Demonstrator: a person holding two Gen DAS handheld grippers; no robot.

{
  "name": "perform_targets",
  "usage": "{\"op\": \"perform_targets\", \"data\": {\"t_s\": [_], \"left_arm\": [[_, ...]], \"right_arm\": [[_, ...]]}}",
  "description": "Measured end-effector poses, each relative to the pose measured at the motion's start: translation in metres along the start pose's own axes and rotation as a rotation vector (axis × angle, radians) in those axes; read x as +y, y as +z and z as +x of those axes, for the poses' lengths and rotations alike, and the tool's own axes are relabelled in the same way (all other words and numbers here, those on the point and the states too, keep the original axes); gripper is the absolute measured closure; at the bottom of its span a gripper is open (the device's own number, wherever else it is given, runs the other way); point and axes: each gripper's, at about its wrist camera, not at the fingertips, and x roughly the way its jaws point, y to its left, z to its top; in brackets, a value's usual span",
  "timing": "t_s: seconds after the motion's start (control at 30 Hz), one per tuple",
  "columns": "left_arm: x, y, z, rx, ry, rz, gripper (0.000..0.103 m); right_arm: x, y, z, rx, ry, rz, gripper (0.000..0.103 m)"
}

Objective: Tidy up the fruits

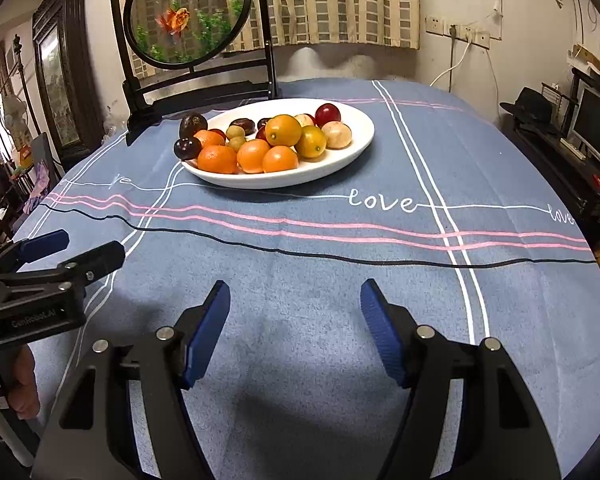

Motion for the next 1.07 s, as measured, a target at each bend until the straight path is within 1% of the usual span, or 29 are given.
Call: {"op": "perform_targets", "data": {"t_s": [0.23, 0.47, 0.8, 1.07], "left_arm": [[0.000, -0.002, 0.001, -0.008, -0.016, 0.003, 0.006], [-0.003, -0.007, 0.004, -0.018, -0.007, 0.028, 0.006], [-0.009, -0.010, 0.004, 0.000, -0.030, 0.063, 0.006], [-0.012, -0.010, 0.000, -0.010, -0.030, 0.071, 0.006]], "right_arm": [[0.000, -0.005, 0.005, 0.011, 0.005, -0.012, 0.035], [-0.003, -0.008, 0.006, 0.019, 0.004, -0.020, 0.035], [-0.003, -0.008, 0.006, 0.016, -0.017, -0.034, 0.035], [-0.004, -0.009, 0.005, 0.015, -0.020, -0.037, 0.035]]}}
